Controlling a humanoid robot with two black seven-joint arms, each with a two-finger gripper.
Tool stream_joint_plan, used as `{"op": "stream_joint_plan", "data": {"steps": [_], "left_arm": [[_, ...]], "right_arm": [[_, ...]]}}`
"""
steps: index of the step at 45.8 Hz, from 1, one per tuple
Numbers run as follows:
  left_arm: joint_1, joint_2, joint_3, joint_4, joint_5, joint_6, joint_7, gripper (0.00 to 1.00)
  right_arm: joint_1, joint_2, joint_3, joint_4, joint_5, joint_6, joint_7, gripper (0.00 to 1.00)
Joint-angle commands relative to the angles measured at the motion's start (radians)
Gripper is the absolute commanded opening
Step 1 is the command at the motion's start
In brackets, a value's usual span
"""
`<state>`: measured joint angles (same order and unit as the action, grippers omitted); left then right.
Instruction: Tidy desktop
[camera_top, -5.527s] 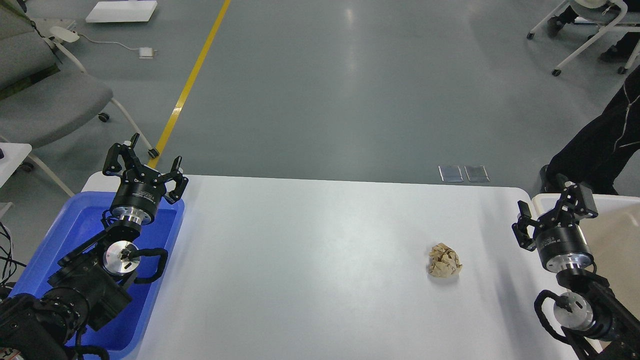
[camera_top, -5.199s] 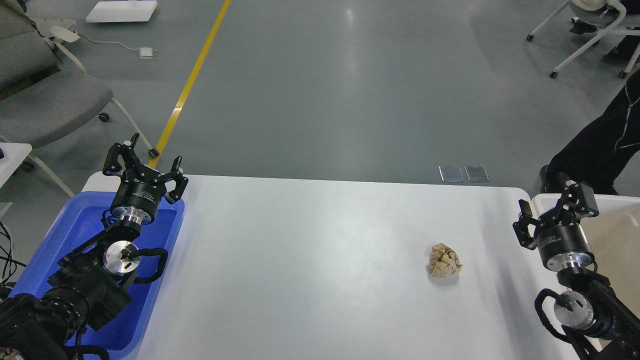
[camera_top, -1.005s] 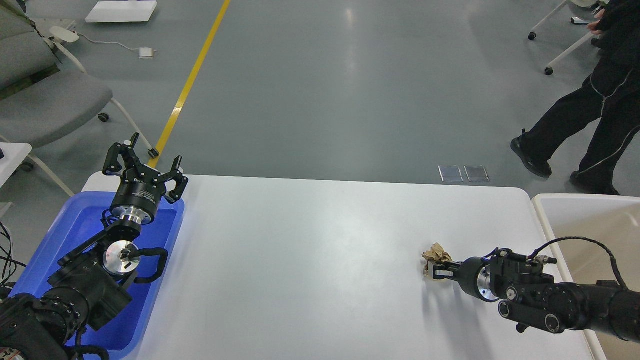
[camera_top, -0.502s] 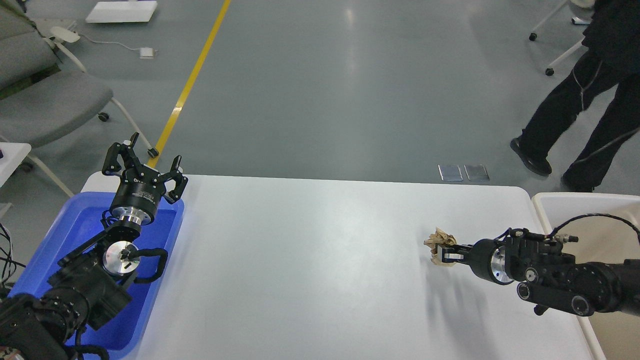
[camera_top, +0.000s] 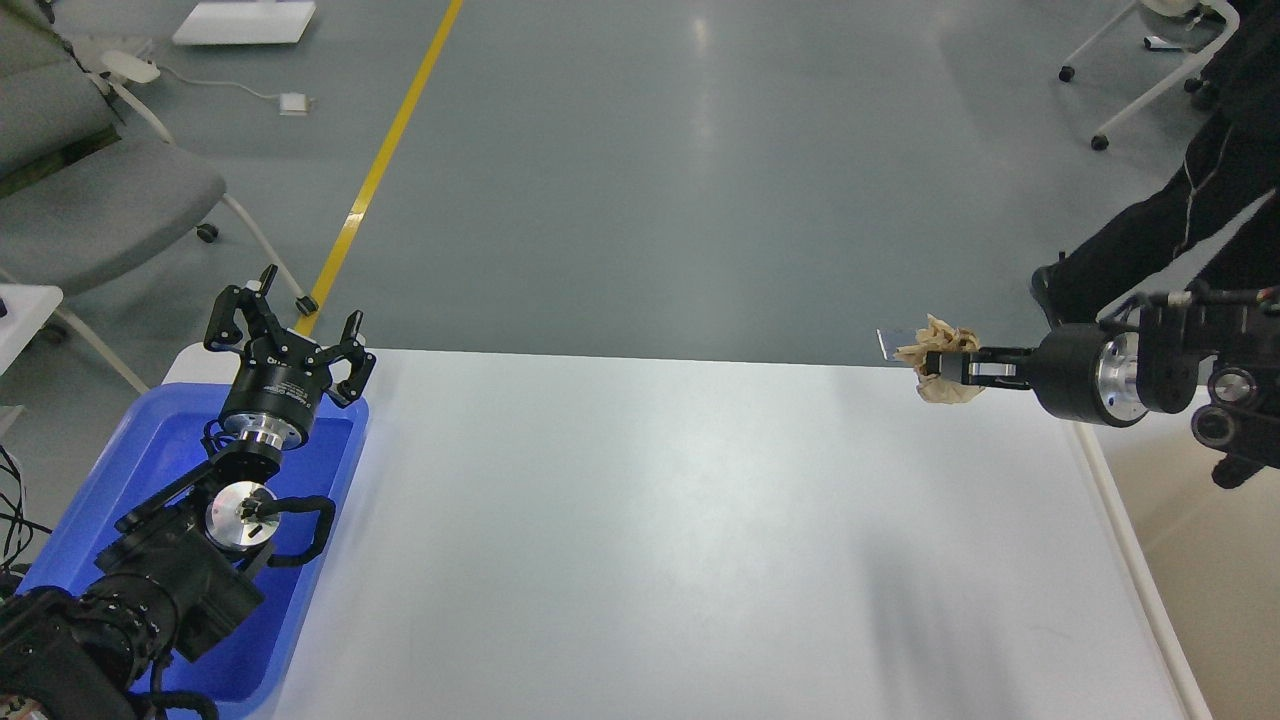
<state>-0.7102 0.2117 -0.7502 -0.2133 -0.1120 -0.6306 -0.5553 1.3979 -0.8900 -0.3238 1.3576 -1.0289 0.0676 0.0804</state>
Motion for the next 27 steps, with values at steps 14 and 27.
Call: {"op": "stream_joint_plan", "data": {"steps": [14,27], "left_arm": [[0.0,0.0,0.0,0.0,0.0,0.0,0.0,1.0],[0.0,0.0,0.0,0.0,0.0,0.0,0.0,1.0]], "right_arm": [[0.102,-0.337,0.273,0.049,0.24,0.169,0.009,0.0],[-0.062,-0.491,0.266,-0.067,0.663,0.135,0.122,0.0]]}}
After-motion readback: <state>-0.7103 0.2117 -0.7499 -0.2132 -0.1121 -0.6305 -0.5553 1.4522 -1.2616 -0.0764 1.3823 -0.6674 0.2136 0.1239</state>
